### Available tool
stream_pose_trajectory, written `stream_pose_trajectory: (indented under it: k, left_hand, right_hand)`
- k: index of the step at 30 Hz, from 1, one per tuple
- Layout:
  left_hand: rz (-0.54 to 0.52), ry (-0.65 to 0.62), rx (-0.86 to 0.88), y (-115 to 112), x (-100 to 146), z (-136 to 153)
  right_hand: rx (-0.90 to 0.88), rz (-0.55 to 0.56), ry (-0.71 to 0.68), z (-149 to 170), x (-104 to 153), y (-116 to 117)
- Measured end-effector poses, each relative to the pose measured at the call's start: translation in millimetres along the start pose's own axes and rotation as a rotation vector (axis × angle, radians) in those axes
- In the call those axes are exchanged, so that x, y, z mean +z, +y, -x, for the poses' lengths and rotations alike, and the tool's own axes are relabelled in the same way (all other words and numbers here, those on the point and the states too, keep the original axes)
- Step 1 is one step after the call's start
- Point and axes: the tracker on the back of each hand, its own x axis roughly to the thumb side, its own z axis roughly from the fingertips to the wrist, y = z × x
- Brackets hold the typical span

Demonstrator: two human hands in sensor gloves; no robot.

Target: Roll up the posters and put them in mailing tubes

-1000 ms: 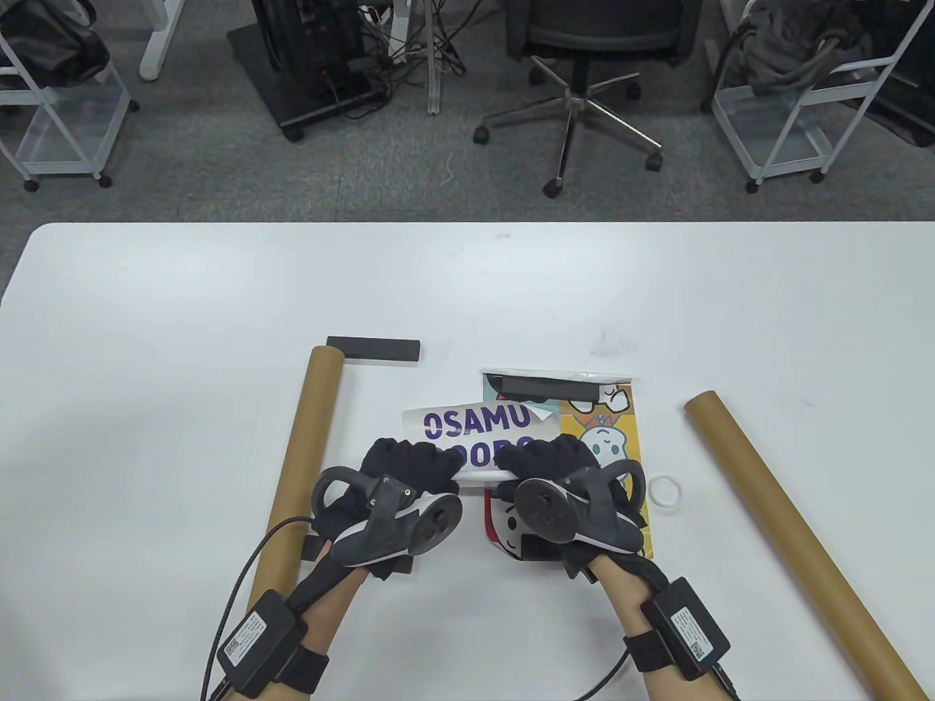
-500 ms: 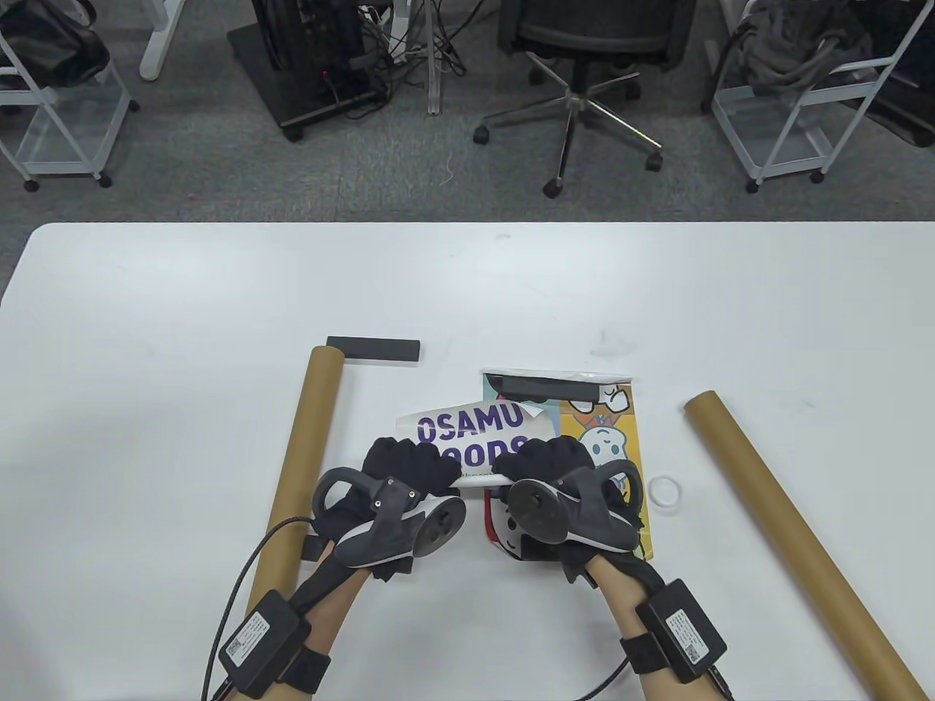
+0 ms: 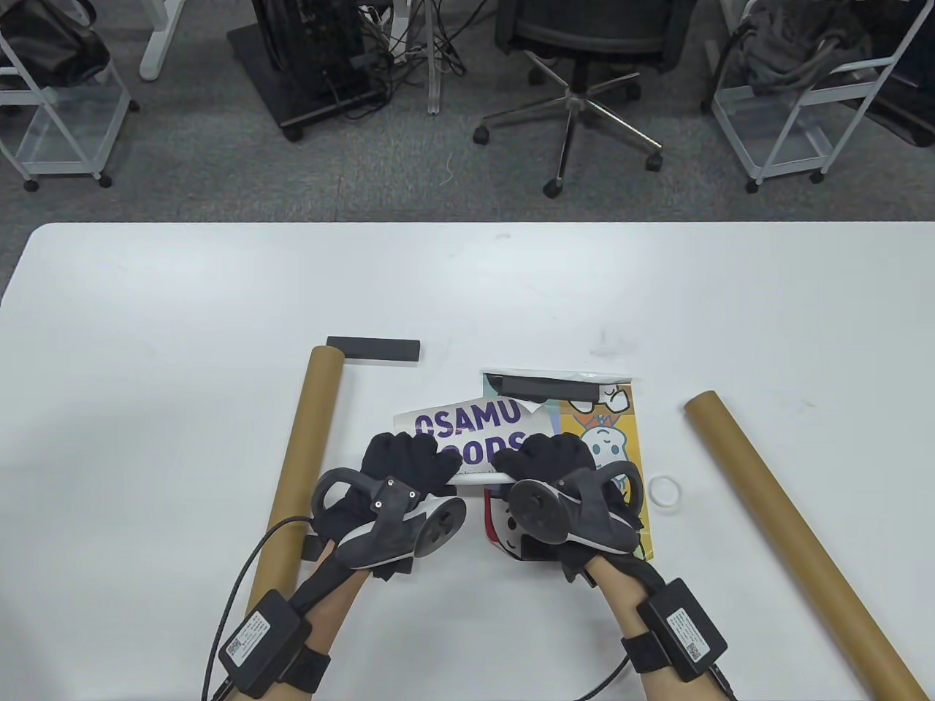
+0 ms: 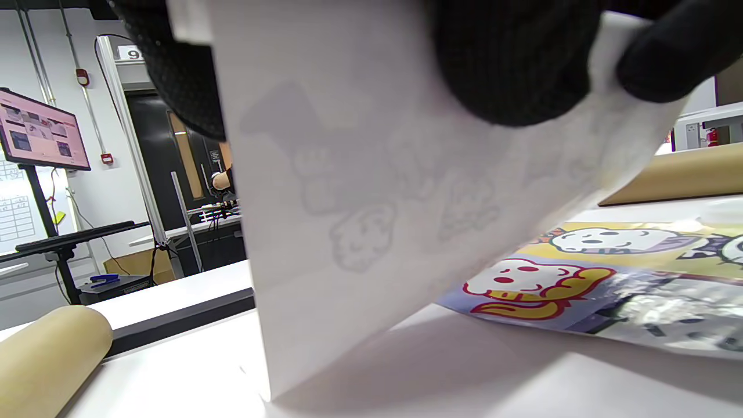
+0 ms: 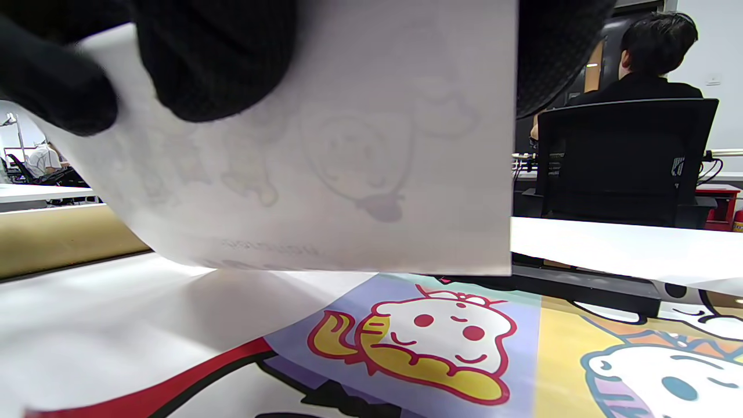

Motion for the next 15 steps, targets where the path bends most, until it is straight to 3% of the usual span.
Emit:
stream_pose_trajectory:
  k: [8,15]
  left_hand:
    - [-0.010,0.001,-0.005,-0.5,0.8,2.5]
    - [0.024,0.015,0.018,-4.3,-0.5,4.5]
  right_hand:
    - [-0.014,0.017,0.000,2.5,-0.4,-0.1]
    - [-0.057,-0.050,-0.006,2.6,-2.0,4.1]
